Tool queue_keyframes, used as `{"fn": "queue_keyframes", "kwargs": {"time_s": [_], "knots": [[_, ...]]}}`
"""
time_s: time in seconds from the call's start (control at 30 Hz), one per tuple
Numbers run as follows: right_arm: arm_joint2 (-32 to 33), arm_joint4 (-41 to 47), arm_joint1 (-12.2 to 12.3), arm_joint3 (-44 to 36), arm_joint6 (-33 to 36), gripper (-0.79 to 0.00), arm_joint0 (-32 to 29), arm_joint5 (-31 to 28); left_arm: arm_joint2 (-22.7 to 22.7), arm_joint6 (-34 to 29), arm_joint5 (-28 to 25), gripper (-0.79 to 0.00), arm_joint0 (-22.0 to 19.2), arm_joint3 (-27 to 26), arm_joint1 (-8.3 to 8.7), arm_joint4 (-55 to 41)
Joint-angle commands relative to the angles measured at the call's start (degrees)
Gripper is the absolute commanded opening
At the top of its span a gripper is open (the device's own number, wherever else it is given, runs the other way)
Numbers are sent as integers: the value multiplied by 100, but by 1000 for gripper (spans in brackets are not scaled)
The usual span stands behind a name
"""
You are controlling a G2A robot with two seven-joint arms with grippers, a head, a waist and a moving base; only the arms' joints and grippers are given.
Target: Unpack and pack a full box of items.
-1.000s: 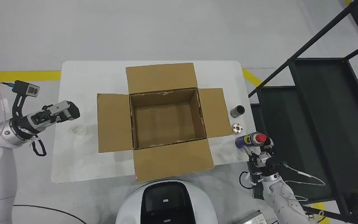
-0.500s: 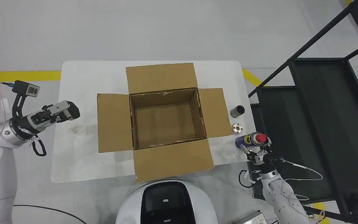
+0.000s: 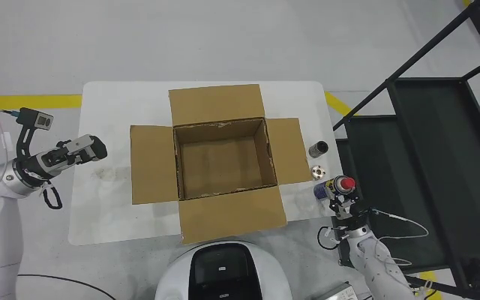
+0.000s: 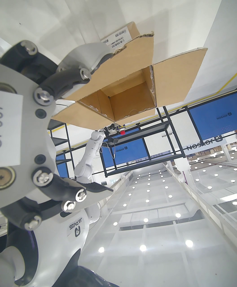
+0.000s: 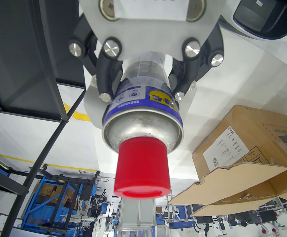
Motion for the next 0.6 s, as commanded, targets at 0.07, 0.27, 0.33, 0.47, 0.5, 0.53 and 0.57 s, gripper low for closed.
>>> {"fn": "queue_keyframes", "kwargs": {"time_s": [0.07, 0.27, 0.33, 0.47, 0.5, 0.53, 0.57], "knots": [[71, -34, 45, -233, -258, -785, -183, -110, 0, 0, 0, 0, 0, 0, 0, 0], [513, -106, 187, -1593, -700, -785, -1009, -301, 0, 0, 0, 0, 0, 0, 0, 0], [706, -96, 228, -2262, -618, -785, -1401, -358, 0, 0, 0, 0, 0, 0, 0, 0], [1017, 40, 266, -3583, -171, -785, -2003, -361, 0, 0, 0, 0, 0, 0, 0, 0], [1068, 96, 267, -3859, -41, -785, -2113, -342, 0, 0, 0, 0, 0, 0, 0, 0], [1104, 157, 267, -4109, 133, -785, -2193, -326, 0, 0, 0, 0, 0, 0, 0, 0], [1131, 214, 266, -4342, 317, -785, -2235, -306, 0, 0, 0, 0, 0, 0, 0, 0]]}}
